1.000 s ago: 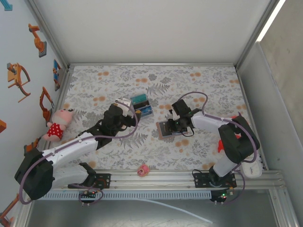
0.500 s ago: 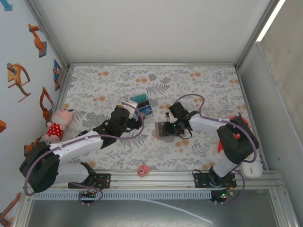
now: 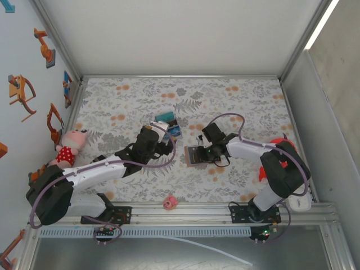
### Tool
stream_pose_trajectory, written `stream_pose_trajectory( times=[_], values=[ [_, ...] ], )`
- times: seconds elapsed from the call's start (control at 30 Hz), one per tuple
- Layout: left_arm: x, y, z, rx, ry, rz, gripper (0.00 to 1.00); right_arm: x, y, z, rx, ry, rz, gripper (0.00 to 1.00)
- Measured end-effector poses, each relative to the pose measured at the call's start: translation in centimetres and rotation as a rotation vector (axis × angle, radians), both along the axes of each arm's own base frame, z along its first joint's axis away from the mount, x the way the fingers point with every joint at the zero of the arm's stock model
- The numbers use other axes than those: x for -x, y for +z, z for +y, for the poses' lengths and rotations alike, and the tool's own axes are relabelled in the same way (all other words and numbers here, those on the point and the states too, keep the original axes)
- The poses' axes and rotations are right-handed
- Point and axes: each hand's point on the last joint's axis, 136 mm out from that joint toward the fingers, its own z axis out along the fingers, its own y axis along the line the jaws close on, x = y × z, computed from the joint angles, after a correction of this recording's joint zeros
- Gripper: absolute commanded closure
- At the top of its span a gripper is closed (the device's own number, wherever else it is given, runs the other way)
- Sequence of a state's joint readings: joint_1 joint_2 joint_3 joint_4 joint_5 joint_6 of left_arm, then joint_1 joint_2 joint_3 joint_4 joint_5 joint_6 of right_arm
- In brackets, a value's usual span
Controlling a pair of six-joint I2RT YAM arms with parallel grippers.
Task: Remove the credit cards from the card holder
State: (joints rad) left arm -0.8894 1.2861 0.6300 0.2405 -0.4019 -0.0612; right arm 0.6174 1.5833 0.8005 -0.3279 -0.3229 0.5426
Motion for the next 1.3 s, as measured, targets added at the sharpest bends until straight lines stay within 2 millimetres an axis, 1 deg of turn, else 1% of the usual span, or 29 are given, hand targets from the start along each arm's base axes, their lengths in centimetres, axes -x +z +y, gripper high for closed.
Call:
stream_pose_trajectory(
  times=[0.17, 0.3, 0.4, 0.53, 0.73, 0.9, 1.07, 1.2, 1.3],
  values=[
    [0.5, -1.6, -1.5, -0.039, -0.031, 0.023, 0.03, 0.4, 0.0, -1.0, 0.008, -0.018, 0.011, 0.7],
    [0.6, -2.9, -2.8, -0.065, -0.05, 0.037, 0.03, 0.5, 0.3, -1.1, 0.003, -0.021, 0.009, 0.7],
    [0.8, -3.9, -4.1, -0.078, -0.071, 0.046, 0.03, 0.0, 1.0, -1.3, -0.011, -0.036, -0.01, 0.73],
    [0.9, -5.4, -5.4, -0.073, -0.086, 0.066, 0.03, -1.0, 1.9, -2.2, -0.028, -0.079, -0.035, 0.74],
    [0.7, -7.4, -6.5, -0.074, -0.093, 0.101, 0.03, -1.5, 2.0, -2.7, -0.029, -0.103, -0.036, 0.79],
    [0.9, -8.3, -7.3, -0.073, -0.115, 0.12, 0.03, -1.6, 1.4, -2.7, -0.022, -0.102, -0.018, 0.83],
    [1.2, -9.2, -8.2, -0.074, -0.144, 0.142, 0.03, -1.4, 0.6, -2.7, -0.007, -0.102, 0.004, 0.8],
    [1.4, -9.2, -9.0, -0.068, -0.168, 0.149, 0.03, -1.5, 0.4, -2.7, -0.004, -0.102, 0.009, 0.8],
    [1.5, -9.3, -9.3, -0.068, -0.174, 0.152, 0.03, -1.6, 0.3, -2.6, -0.005, -0.102, 0.008, 0.79]
  ],
)
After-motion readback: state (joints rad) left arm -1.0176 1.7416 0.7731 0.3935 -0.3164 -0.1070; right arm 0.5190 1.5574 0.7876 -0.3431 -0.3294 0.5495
